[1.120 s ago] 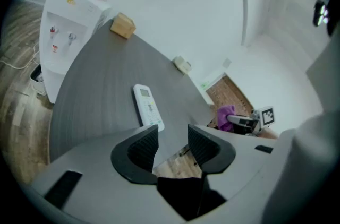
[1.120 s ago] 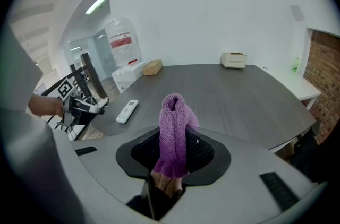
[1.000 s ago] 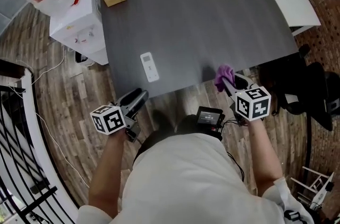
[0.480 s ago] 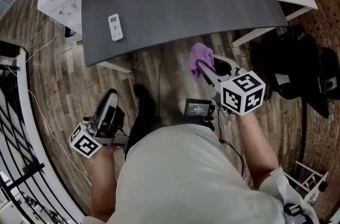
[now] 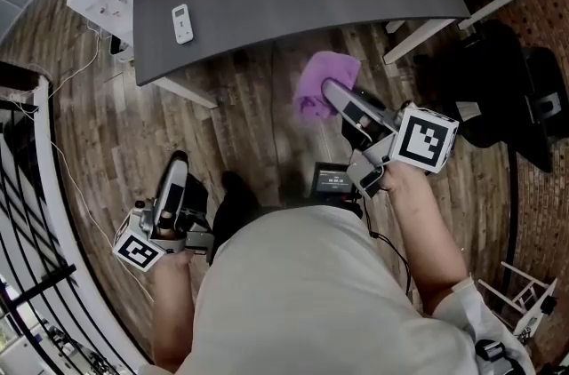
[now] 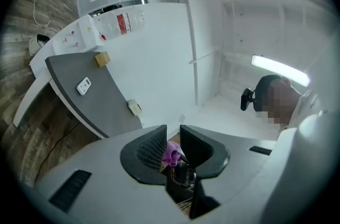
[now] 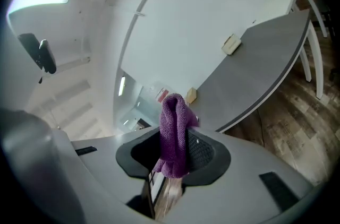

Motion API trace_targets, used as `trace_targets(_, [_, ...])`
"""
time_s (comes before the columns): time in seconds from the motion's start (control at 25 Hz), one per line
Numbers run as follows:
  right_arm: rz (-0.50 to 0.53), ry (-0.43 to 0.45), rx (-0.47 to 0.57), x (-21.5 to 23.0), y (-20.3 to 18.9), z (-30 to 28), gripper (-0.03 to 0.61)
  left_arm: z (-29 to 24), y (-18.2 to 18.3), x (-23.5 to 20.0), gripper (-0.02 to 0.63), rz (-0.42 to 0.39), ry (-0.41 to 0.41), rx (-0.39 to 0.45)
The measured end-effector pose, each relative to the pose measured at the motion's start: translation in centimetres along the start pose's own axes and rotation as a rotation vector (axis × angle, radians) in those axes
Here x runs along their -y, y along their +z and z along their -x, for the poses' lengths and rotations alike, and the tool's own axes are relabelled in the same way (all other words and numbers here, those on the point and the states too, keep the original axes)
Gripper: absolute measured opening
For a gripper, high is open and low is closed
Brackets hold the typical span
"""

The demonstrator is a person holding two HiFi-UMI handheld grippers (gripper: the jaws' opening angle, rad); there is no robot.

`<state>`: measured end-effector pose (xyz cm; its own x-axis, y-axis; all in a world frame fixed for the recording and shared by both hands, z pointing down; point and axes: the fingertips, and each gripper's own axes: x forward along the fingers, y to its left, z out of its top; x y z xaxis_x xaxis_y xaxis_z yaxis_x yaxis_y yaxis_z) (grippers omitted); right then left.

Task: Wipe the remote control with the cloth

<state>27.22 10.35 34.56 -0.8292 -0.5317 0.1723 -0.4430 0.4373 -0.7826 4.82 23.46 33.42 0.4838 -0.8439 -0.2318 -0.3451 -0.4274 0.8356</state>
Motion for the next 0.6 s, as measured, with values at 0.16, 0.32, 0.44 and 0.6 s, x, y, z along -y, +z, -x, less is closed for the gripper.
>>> trace_targets(0.16, [0.023,-0.015,0.016,-1.5,-1.1,1.0,0.109,-0.5,0.3,1.2,0.080,0.008,-0.061,-0.014])
trace_targets(0.32, [0.039,-0.060,0.007,-2.0,-3.0,0.9,0.109,-0.2,1.1,2.6,0.078,-0.009,-0.113,-0.039])
trace_targets(0.44, [0.064,-0.074,0.004,-3.5,-4.3,-0.1,0.109,1.7,1.7,2.7,0.050,0.000,-0.124,-0.050])
trace_targets(0.6, [0.105,-0.072,0.021,-6.0,-4.8,-2.2,0.109,4.9,3.0,1.9,0.032,0.021,-0.096,-0.058])
